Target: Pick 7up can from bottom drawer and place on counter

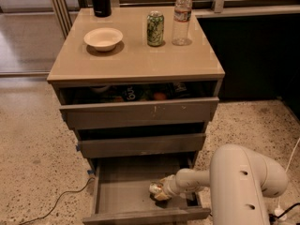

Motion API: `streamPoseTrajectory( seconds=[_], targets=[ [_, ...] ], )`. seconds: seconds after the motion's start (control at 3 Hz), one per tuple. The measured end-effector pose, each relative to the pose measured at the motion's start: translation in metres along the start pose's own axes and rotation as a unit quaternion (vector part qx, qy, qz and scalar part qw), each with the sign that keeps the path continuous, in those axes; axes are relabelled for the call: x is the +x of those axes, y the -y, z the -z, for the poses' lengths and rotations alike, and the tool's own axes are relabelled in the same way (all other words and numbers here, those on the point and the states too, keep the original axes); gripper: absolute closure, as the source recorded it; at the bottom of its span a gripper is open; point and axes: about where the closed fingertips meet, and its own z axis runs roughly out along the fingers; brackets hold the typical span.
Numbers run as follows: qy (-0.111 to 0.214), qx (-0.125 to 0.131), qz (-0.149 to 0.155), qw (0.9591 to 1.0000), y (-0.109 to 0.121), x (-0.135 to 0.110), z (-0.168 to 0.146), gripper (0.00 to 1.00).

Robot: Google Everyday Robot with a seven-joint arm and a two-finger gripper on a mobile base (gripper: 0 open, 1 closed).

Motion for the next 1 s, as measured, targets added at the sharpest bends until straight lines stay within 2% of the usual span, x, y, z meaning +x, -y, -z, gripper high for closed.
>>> streamPoseTrajectory(
  seconds=[0.67, 1.0],
  targets=[
    [0.008, 0.011, 0.018, 0.9998, -0.008, -0.026, 0.063, 1.00],
    [0.021, 0.043, 0.044, 0.9979, -0.013, -0.060, 0.131, 1.00]
  ],
)
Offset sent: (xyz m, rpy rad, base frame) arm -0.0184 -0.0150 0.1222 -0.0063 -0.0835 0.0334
